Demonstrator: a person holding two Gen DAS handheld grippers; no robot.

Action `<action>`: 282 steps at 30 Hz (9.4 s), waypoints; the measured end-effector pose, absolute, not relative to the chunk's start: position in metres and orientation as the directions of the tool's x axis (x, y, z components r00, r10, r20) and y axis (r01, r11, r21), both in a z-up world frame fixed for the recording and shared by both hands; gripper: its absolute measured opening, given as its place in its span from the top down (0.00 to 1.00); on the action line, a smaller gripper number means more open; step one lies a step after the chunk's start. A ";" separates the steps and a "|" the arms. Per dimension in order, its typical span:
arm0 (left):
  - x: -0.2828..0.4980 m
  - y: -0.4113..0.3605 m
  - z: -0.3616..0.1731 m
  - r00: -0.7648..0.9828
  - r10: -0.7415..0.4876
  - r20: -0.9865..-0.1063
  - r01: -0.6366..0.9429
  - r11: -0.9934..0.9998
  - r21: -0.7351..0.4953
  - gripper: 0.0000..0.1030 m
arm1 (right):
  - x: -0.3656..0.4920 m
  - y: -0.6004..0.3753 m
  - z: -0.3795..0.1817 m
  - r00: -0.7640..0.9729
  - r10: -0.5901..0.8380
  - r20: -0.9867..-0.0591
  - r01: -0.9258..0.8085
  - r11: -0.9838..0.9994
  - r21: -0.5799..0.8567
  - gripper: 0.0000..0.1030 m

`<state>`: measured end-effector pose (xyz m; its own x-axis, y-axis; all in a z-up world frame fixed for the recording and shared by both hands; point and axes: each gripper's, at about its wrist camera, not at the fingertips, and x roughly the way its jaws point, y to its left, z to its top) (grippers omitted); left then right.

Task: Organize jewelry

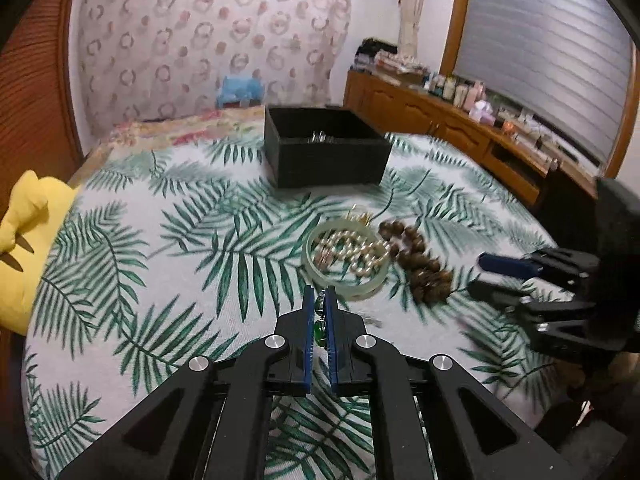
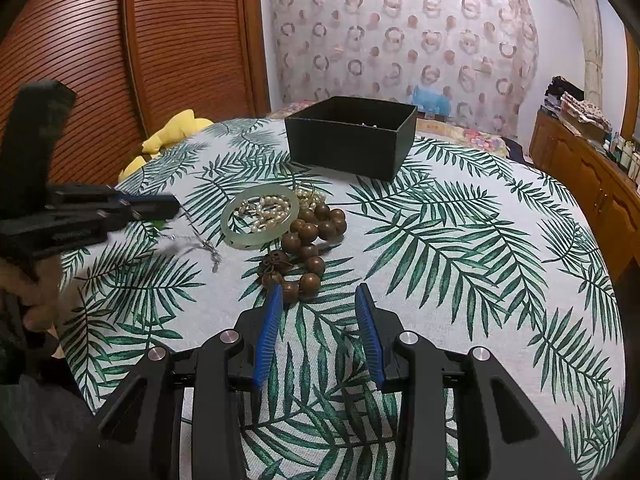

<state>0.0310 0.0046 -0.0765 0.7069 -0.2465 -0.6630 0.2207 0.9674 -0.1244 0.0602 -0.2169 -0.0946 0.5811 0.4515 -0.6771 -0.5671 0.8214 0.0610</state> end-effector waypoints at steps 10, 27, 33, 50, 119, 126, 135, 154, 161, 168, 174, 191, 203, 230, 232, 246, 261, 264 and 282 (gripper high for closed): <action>0.016 0.007 -0.055 0.748 -0.266 -0.609 0.231 0.963 -0.136 0.96 | 0.081 -0.203 -0.084 0.559 0.452 -0.695 -0.603 0.797 0.034 0.64; -0.001 0.013 -0.042 0.779 -0.280 -0.561 0.246 0.959 -0.138 0.96 | 0.106 -0.185 -0.103 0.493 0.407 -0.769 -0.608 0.793 0.030 0.70; 0.000 0.014 -0.043 0.782 -0.278 -0.558 0.244 0.960 -0.138 0.96 | 0.103 -0.186 -0.103 0.474 0.434 -0.766 -0.633 0.773 0.047 0.86; 0.038 0.009 -0.032 0.782 -0.233 -0.579 0.230 0.970 -0.078 0.96 | 0.105 -0.222 -0.019 0.607 0.518 -0.602 -0.625 0.779 0.040 0.86; 0.228 -0.006 -0.019 0.752 -0.227 -0.618 0.273 0.962 -0.021 0.17 | 0.260 -0.206 -0.025 0.624 0.486 -0.611 -0.559 0.824 0.085 0.68; 0.199 0.004 -0.034 0.726 -0.205 -0.656 0.253 0.967 -0.023 0.09 | 0.228 -0.215 -0.032 0.616 0.491 -0.616 -0.564 0.821 0.090 0.68; 0.156 -0.001 -0.070 0.667 -0.185 -0.722 0.255 0.967 -0.012 0.09 | 0.187 -0.206 -0.060 0.571 0.483 -0.664 -0.597 0.800 0.068 0.65; 0.116 -0.037 -0.101 0.595 -0.213 -0.775 0.323 0.946 -0.012 0.09 | 0.156 -0.207 -0.087 0.544 0.457 -0.704 -0.602 0.797 0.053 0.54; 0.117 -0.042 -0.106 0.584 -0.212 -0.784 0.332 0.943 -0.008 0.09 | 0.153 -0.209 -0.092 0.538 0.453 -0.711 -0.597 0.800 0.058 0.52; 0.114 -0.041 -0.105 0.595 -0.237 -0.768 0.344 0.939 -0.023 0.24 | 0.152 -0.208 -0.093 0.530 0.457 -0.714 -0.605 0.794 0.059 0.47; 0.109 -0.035 -0.098 0.600 -0.288 -0.746 0.355 0.932 -0.074 0.33 | 0.152 -0.198 -0.092 0.516 0.468 -0.718 -0.626 0.778 0.057 0.47; 0.106 0.014 -0.078 0.676 -0.253 -0.692 0.262 0.960 -0.095 0.33 | 0.166 -0.141 -0.089 0.448 0.502 -0.740 -0.722 0.691 0.032 0.58; 0.110 0.023 -0.087 0.671 -0.250 -0.698 0.249 0.963 -0.106 0.33 | 0.167 -0.128 -0.098 0.417 0.480 -0.772 -0.747 0.665 0.009 0.72; 0.113 0.018 -0.090 0.660 -0.246 -0.710 0.262 0.961 -0.090 0.33 | 0.188 -0.175 -0.089 0.437 0.494 -0.752 -0.675 0.732 0.089 0.92; 0.113 0.018 -0.091 0.659 -0.247 -0.711 0.262 0.961 -0.091 0.33 | 0.192 -0.180 -0.094 0.436 0.489 -0.755 -0.663 0.742 0.097 0.92; 0.111 0.017 -0.093 0.654 -0.243 -0.716 0.260 0.962 -0.089 0.33 | 0.206 -0.204 -0.099 0.478 0.448 -0.756 -0.589 0.802 0.102 0.88; 0.111 0.015 -0.095 0.653 -0.244 -0.717 0.262 0.961 -0.088 0.33 | 0.192 -0.209 -0.091 0.502 0.459 -0.733 -0.601 0.794 0.086 0.96; 0.111 0.015 -0.095 0.652 -0.245 -0.717 0.264 0.961 -0.089 0.33 | 0.188 -0.204 -0.094 0.491 0.457 -0.741 -0.615 0.785 0.077 0.89; 0.109 0.009 -0.094 0.654 -0.249 -0.714 0.274 0.958 -0.083 0.33 | 0.192 -0.195 -0.102 0.494 0.395 -0.774 -0.604 0.796 0.021 0.86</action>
<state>0.1088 0.0091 -0.0939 0.6542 -0.2488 -0.7142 0.2735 0.9583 -0.0832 0.1915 -0.1950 -0.1024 0.4939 0.3954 -0.7744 -0.6044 0.7964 0.0211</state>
